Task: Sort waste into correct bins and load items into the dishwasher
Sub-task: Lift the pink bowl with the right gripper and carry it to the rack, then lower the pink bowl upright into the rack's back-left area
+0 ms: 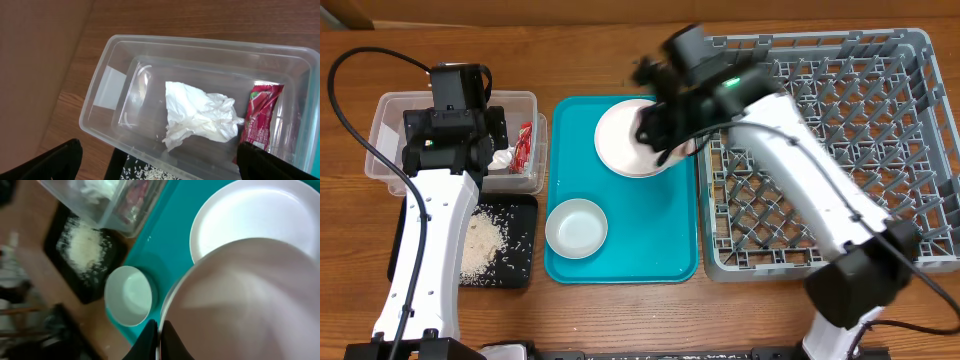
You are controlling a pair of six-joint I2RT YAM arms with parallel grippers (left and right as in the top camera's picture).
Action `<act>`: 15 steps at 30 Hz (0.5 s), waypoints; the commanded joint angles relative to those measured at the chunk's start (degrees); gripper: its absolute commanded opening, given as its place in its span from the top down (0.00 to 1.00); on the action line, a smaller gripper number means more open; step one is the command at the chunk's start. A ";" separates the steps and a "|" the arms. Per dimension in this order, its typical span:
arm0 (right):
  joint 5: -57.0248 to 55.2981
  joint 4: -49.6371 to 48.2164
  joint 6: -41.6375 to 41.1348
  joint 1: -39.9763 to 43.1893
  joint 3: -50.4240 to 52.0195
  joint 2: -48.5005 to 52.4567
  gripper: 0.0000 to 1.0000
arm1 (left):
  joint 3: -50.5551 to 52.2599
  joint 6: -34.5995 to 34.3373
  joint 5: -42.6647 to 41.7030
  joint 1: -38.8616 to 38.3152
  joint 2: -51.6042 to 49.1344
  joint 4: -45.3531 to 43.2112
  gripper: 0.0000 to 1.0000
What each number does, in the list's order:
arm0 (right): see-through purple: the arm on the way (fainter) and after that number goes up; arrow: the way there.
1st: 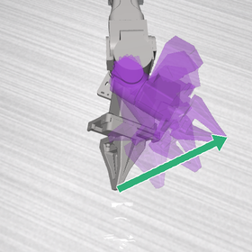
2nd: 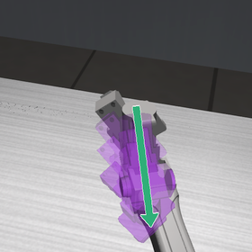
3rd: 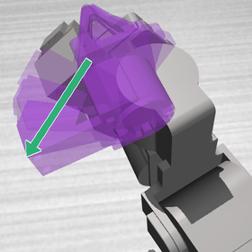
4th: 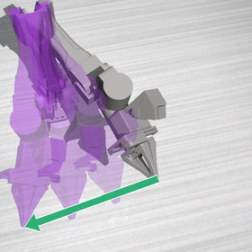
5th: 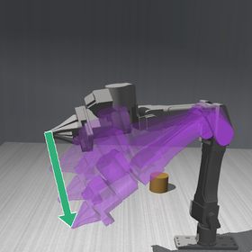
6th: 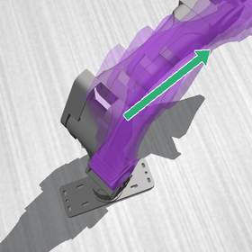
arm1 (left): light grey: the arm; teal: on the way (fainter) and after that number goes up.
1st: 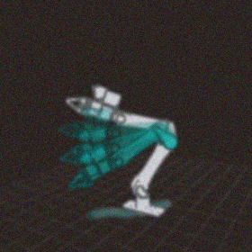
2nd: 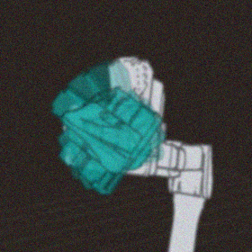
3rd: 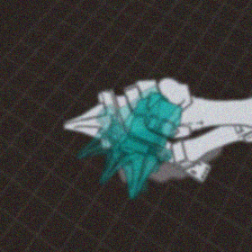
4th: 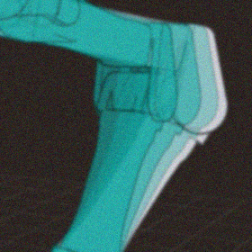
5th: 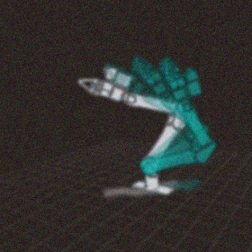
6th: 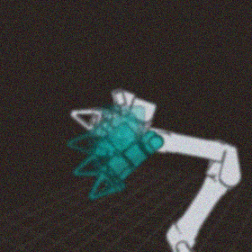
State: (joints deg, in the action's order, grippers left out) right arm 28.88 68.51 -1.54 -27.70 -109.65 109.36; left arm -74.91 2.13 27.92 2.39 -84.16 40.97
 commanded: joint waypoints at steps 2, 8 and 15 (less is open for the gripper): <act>23.54 2.80 7.65 8.07 -0.98 -1.79 0.96 | -0.96 1.11 0.96 0.20 0.63 -0.07 0.00; 41.62 5.35 18.69 18.99 3.63 -1.77 0.96 | -0.96 1.11 0.96 0.20 0.63 -0.07 0.00; 51.43 -0.26 25.79 30.84 14.93 -1.77 0.96 | -0.96 1.11 0.98 0.20 0.63 -0.07 0.00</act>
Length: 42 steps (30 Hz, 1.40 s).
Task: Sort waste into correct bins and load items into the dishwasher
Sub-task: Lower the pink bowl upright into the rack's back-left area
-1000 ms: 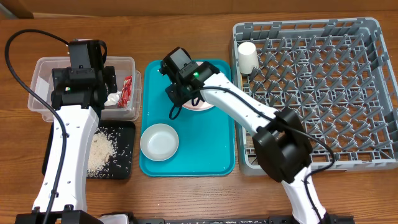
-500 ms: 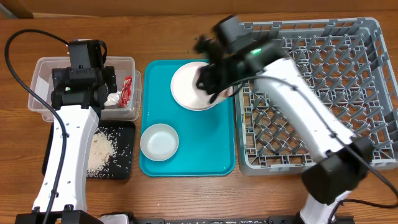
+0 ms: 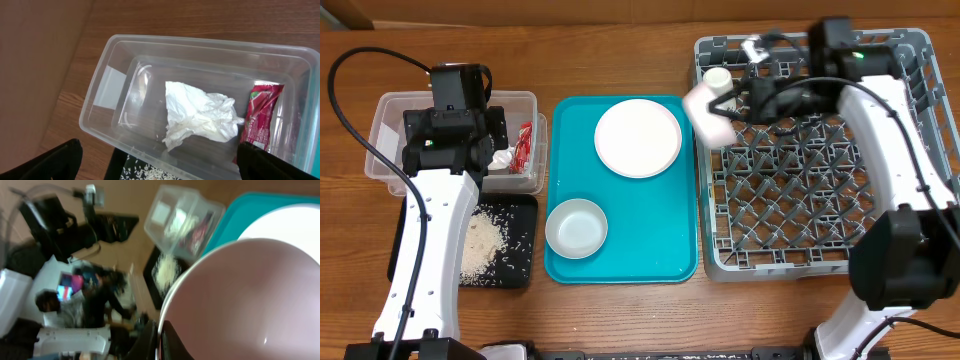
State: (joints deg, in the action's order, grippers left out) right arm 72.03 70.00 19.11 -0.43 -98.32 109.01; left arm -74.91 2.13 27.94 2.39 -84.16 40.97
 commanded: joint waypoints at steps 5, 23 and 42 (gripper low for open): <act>17.88 -13.16 3.85 8.74 13.97 -1.42 0.96 | -0.96 1.11 0.94 0.20 0.63 -0.09 0.00; 17.86 -25.09 -1.36 6.54 20.35 -1.38 0.96 | -0.96 1.11 0.94 0.22 0.63 -0.07 0.00; 17.86 -33.66 -1.38 6.36 20.37 5.09 0.96 | -0.96 1.11 0.94 0.20 0.63 -0.07 0.00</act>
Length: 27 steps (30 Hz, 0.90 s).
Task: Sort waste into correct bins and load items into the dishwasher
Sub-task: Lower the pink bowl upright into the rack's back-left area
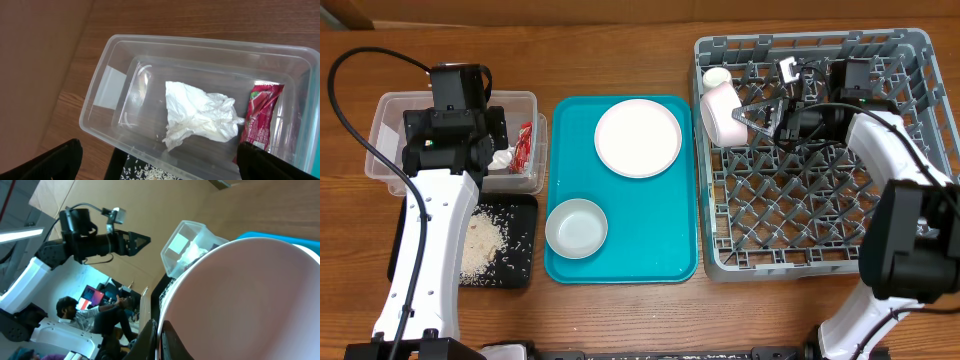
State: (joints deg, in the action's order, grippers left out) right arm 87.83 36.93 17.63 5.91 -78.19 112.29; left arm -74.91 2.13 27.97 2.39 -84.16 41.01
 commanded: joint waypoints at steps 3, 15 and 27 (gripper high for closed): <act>2.05 -0.92 0.13 0.02 0.24 2.91 0.96 | -0.96 1.11 0.92 0.20 0.63 -0.11 0.00; 2.05 -5.73 -7.98 0.02 0.24 3.26 0.96 | -0.96 1.11 0.92 0.20 0.63 -0.13 0.00; 2.05 -11.65 -16.37 -0.20 0.24 3.26 0.96 | -0.96 1.11 0.92 0.20 0.63 -0.13 0.00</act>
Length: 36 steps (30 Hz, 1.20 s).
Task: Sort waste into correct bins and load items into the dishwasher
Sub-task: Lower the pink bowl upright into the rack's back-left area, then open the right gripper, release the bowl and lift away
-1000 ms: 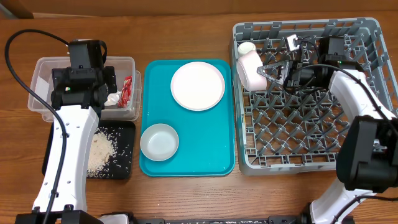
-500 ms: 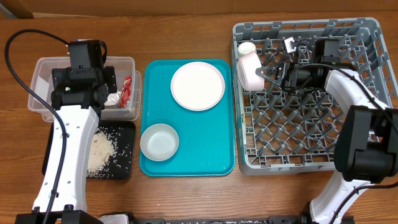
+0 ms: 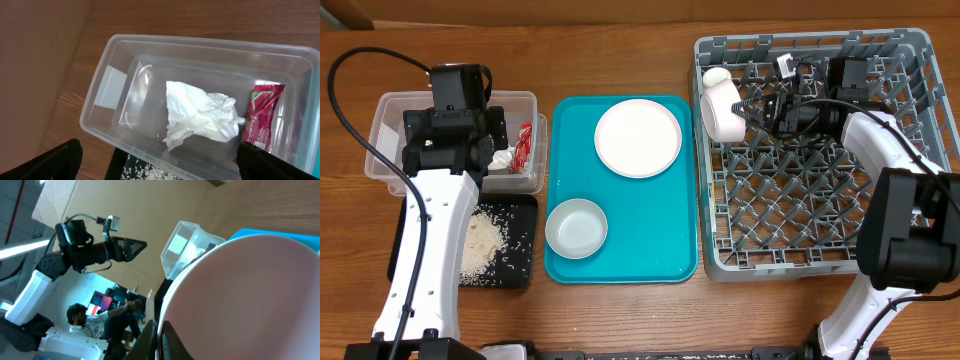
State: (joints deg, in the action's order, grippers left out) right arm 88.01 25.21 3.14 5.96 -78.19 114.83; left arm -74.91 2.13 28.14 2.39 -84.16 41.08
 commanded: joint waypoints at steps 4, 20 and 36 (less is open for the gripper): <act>1.60 0.13 -1.44 -0.87 0.96 0.72 0.96 | -0.96 1.11 0.76 0.22 0.63 -0.17 0.00; -4.33 0.15 -1.73 -0.11 1.70 0.72 0.93 | -0.96 1.11 0.74 0.20 0.63 -0.17 0.00; -7.41 2.80 -1.70 6.25 1.70 0.72 0.72 | -0.96 1.11 0.74 0.20 0.63 -0.17 0.00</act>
State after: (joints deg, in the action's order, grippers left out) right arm 81.01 28.14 1.17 10.50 -76.95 114.96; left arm -74.94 2.13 28.14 2.42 -84.16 41.06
